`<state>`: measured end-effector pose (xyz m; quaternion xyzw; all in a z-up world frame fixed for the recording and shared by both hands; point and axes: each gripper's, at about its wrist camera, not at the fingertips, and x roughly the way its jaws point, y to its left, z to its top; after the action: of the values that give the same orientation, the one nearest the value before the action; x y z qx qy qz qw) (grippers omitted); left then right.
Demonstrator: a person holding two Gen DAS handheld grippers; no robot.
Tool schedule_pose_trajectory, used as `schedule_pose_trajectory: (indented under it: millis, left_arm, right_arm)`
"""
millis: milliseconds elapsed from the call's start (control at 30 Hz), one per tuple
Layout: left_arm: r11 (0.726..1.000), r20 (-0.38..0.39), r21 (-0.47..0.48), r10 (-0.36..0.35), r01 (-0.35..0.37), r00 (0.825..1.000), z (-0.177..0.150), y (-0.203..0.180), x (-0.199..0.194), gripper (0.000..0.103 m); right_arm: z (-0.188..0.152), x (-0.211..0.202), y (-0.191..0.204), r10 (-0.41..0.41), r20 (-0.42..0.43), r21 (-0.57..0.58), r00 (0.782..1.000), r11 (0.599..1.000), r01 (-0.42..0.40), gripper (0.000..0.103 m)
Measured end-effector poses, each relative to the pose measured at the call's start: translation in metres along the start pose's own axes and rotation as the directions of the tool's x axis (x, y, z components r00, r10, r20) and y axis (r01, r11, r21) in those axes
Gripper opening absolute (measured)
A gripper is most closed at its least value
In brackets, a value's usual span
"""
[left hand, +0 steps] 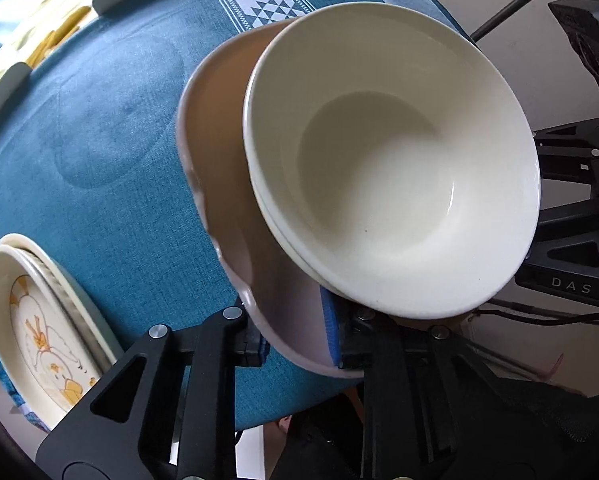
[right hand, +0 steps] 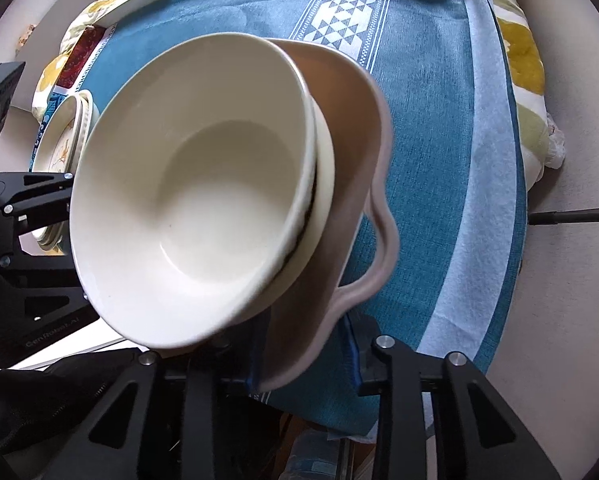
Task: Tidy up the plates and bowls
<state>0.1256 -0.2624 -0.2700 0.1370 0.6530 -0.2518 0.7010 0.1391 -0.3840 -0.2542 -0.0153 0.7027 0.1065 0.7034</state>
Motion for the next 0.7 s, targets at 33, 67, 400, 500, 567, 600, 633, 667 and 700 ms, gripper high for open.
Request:
schedule_pose_trajectory:
  millis: [33, 67, 400, 500, 567, 600, 633, 667, 700]
  left_arm:
    - [1.000, 0.010, 0.001, -0.001, 0.001, 1.000, -0.001, 0.000, 0.000, 0.018]
    - [1.000, 0.020, 0.004, -0.002, 0.002, 1.000, -0.002, -0.002, 0.000, 0.018]
    - [0.996, 0.124, 0.055, 0.065, -0.072, 0.990, -0.014, -0.025, -0.008, 0.018]
    - [0.996, 0.139, 0.044, 0.069, -0.076, 0.988, -0.014, -0.025, -0.015, 0.018]
    - [0.996, 0.154, 0.036, 0.073, -0.080, 0.985, -0.014, -0.024, -0.024, 0.018]
    - [0.996, 0.163, 0.029, 0.077, -0.083, 0.984, -0.014, -0.022, -0.029, 0.018]
    - [0.996, 0.172, 0.022, 0.082, -0.088, 0.982, -0.014, -0.020, -0.035, 0.018]
    - [0.996, 0.181, 0.014, 0.088, -0.092, 0.980, -0.016, -0.018, -0.041, 0.018]
    - [0.995, 0.186, 0.004, 0.093, -0.095, 0.978, -0.017, -0.016, -0.049, 0.018]
  right_arm:
    - [0.000, 0.001, 0.000, 0.010, 0.006, 0.001, 1.000, 1.000, -0.010, 0.021]
    - [-0.001, 0.002, 0.002, 0.015, 0.016, -0.004, 1.000, 1.000, -0.015, 0.017]
    - [-0.017, 0.001, 0.025, -0.049, 0.119, -0.085, 0.992, 0.995, 0.059, 0.017]
    - [-0.013, -0.004, 0.023, -0.053, 0.136, -0.091, 0.989, 0.994, 0.065, 0.017]
    - [-0.008, -0.011, 0.028, -0.069, 0.143, -0.113, 0.987, 0.990, 0.086, 0.017]
    - [-0.007, -0.015, 0.030, -0.071, 0.147, -0.121, 0.987, 0.989, 0.089, 0.017]
    - [-0.003, -0.019, 0.031, -0.068, 0.151, -0.130, 0.986, 0.988, 0.088, 0.017]
    - [-0.001, -0.025, 0.028, -0.065, 0.157, -0.140, 0.986, 0.986, 0.087, 0.017]
    - [0.003, -0.029, 0.030, -0.062, 0.161, -0.153, 0.985, 0.984, 0.087, 0.017]
